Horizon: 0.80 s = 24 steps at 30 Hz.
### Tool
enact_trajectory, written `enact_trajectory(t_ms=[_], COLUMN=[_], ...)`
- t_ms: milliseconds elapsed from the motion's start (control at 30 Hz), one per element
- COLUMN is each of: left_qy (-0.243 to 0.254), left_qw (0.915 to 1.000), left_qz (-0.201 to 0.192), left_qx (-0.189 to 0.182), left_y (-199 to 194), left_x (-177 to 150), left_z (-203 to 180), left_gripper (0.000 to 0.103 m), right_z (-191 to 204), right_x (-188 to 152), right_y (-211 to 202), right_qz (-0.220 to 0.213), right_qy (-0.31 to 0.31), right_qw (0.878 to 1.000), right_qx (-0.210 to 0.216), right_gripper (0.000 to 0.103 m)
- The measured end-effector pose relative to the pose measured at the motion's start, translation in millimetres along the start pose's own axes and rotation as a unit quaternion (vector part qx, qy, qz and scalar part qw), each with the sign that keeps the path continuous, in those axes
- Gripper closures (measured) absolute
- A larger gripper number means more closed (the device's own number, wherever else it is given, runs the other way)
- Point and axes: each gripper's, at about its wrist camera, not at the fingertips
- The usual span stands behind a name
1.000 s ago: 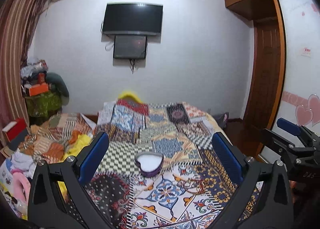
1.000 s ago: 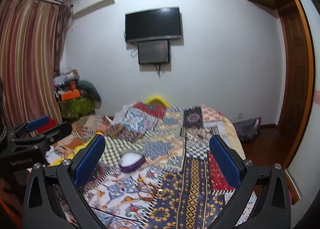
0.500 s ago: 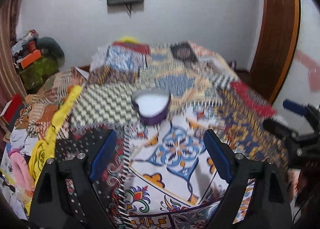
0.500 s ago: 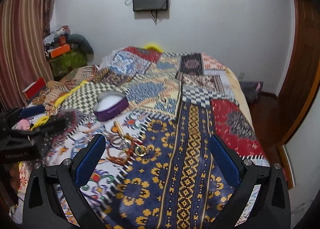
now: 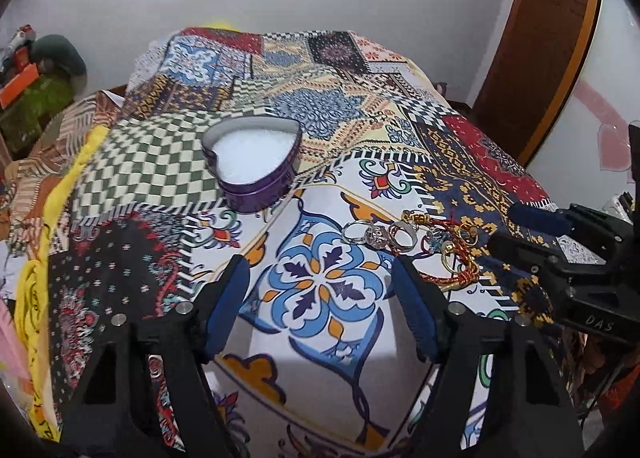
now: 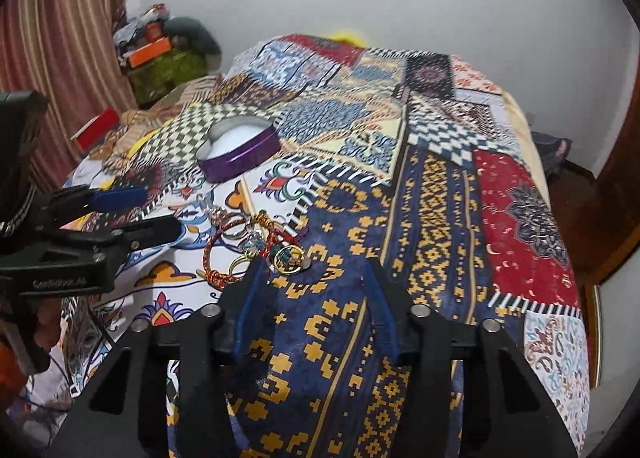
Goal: Organize jewelry
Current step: 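Lower both tools toward the jewelry pile beside the heart tin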
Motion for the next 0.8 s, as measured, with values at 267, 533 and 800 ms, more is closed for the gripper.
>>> enact_trajectory(t_ms=[267, 533, 800], left_qy=[0.013, 0.022, 0.030], left_qw=[0.9995, 0.9991, 0.9986], left_qz=[0.016, 0.013, 0.001], left_qx=[-0.026, -0.034, -0.045], left_y=[22.4, 30.0, 32.2], left_x=[6.3, 14.2, 20.2], left_z=[-4.8, -7.6, -10.9], left_gripper=[0.048, 0.053, 0.071], right_z=[2.0, 8.1, 16.3], right_x=[4.4, 6.4, 5.7], right_y=[10.5, 21.7, 27.2], right_qz=[0.007, 0.021, 0.020], right_qy=[-0.030, -0.050, -0.072], right_qw=[1.000, 0.998, 0.997], right_qx=[0.003, 0.017, 0.012], right_gripper=[0.064, 0.076, 0.083])
Point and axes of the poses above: each gripper's, at about its wrist camera, not at the fingertips, and y roughly the way its jaws point, z to its left, x to its top, and after that the axes turned 1 degree about z, right-handed
